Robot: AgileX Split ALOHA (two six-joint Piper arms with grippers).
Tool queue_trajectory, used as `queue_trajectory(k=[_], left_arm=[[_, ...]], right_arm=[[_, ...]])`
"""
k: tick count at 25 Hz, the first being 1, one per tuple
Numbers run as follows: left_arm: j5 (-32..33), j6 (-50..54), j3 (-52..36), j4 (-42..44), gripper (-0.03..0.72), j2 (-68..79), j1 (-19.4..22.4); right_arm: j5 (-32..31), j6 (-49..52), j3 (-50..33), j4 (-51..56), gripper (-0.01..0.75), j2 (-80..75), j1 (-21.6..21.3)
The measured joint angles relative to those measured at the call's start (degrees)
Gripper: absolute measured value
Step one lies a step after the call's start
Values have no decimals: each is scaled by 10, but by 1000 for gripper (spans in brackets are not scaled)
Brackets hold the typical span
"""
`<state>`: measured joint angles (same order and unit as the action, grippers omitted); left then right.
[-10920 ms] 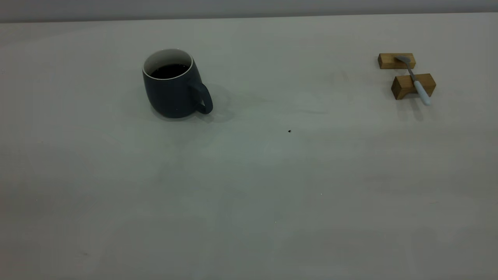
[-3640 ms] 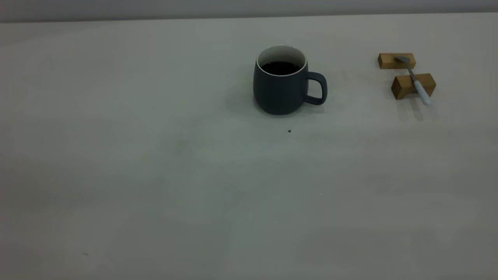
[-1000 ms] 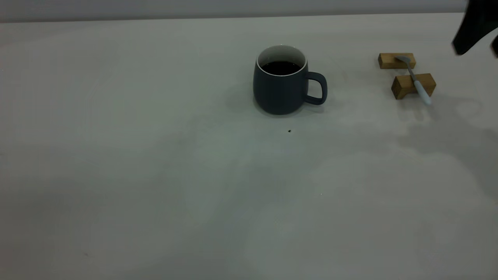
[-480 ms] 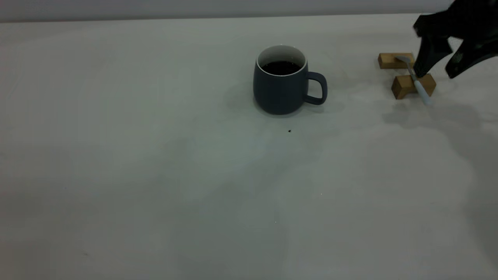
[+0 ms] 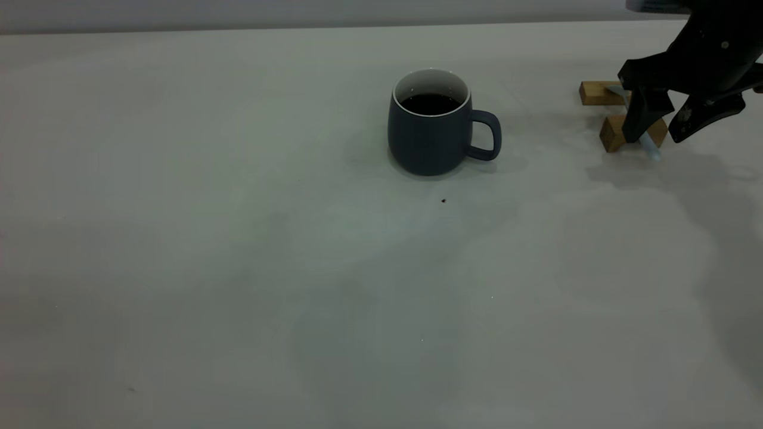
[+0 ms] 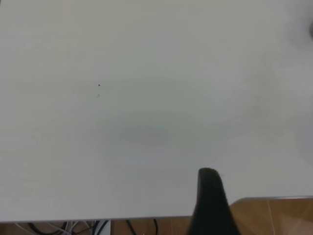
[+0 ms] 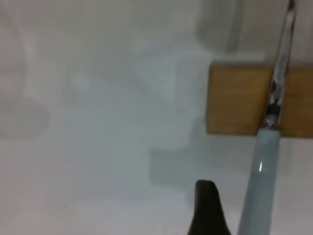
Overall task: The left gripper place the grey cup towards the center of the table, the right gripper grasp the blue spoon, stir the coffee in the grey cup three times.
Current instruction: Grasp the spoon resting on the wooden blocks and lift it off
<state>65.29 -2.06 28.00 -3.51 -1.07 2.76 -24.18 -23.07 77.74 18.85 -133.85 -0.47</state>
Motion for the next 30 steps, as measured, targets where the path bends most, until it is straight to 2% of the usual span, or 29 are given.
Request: queue_trajectory(k=[15, 23, 30], left_arm=[[0, 0, 0, 0, 585, 0, 0], [0, 0, 0, 0, 585, 0, 0], [0, 0, 0, 0, 585, 0, 0]], right_arm=[[57, -6, 1, 0, 580, -38, 0], [68, -12, 1, 2, 538, -39, 0], [68, -15, 1, 4, 537, -43, 0]])
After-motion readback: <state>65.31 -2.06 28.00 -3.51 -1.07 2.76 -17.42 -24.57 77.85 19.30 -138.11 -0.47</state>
